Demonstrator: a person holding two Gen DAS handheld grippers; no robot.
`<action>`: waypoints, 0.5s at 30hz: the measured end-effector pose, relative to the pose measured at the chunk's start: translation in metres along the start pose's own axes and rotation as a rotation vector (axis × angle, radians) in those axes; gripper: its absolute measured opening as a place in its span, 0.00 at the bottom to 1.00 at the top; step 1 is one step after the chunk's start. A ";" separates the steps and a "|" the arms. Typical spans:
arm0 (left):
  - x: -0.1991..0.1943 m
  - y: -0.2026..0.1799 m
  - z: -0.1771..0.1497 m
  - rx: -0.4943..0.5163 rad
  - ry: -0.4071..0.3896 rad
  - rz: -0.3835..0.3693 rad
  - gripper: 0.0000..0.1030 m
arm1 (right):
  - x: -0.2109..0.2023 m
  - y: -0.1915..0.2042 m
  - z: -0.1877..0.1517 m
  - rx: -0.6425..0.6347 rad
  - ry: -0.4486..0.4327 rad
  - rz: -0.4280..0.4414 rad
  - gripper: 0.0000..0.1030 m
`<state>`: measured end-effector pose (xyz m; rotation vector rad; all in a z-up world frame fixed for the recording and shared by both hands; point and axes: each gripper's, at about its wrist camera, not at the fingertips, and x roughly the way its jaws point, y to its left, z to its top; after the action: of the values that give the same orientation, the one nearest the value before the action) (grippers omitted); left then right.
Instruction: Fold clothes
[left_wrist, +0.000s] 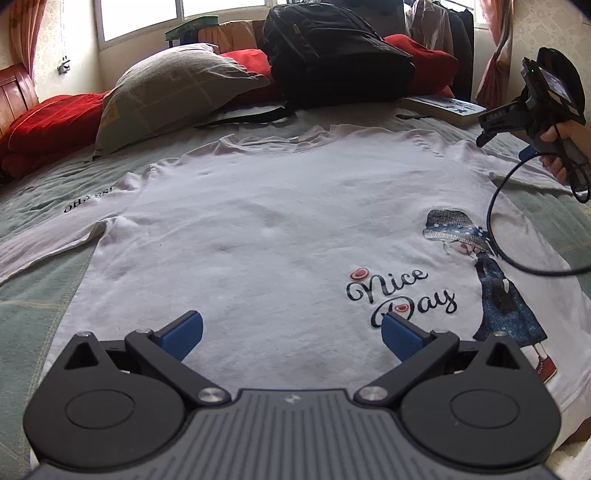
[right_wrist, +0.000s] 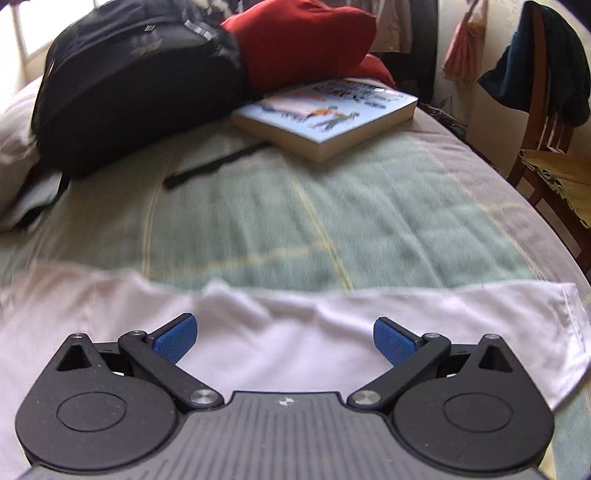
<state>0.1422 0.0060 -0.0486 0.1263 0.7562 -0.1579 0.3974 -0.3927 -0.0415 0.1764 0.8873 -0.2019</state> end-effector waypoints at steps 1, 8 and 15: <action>0.000 -0.001 0.000 0.004 0.000 -0.001 0.99 | 0.003 0.000 -0.004 -0.008 0.008 -0.003 1.00; -0.010 -0.002 0.001 -0.002 -0.022 0.019 0.99 | 0.025 -0.021 -0.006 0.010 -0.040 -0.073 1.00; -0.011 -0.012 0.002 0.020 -0.026 0.001 0.99 | -0.002 -0.057 -0.032 0.061 -0.076 -0.011 1.00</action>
<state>0.1337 -0.0051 -0.0403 0.1433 0.7292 -0.1661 0.3578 -0.4397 -0.0638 0.2191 0.8069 -0.2442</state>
